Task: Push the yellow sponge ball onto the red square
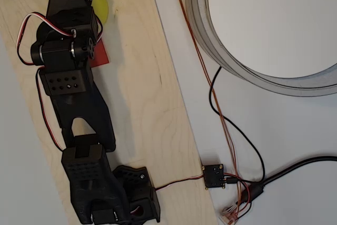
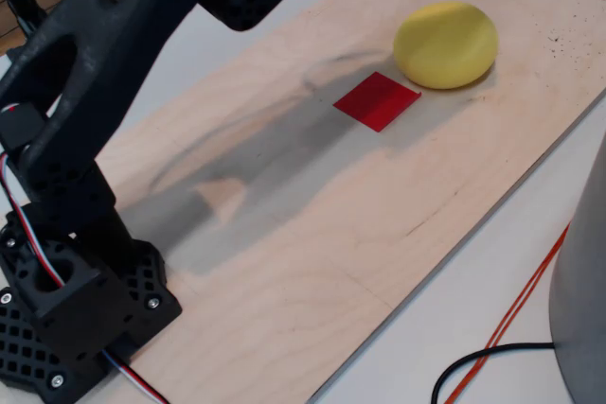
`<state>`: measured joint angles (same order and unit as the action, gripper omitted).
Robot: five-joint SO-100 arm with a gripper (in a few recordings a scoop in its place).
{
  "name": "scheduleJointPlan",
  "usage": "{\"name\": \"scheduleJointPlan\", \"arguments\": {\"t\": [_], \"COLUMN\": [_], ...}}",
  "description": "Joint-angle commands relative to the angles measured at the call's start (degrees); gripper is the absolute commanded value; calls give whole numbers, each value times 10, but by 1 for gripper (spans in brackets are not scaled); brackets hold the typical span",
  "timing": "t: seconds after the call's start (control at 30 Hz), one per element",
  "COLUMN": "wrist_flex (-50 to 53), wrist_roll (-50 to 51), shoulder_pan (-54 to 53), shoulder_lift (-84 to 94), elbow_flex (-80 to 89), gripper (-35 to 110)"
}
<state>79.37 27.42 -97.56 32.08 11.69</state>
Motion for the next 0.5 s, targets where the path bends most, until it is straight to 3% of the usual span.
{"name": "scheduleJointPlan", "arguments": {"t": [0.0, 0.3, 0.47], "wrist_flex": [-91, -332, -392], "wrist_roll": [-9, -31, -37], "shoulder_pan": [4, 2, 0], "shoulder_lift": [85, 163, 172], "elbow_flex": [87, 336, 386], "gripper": [0, 0, 0]}}
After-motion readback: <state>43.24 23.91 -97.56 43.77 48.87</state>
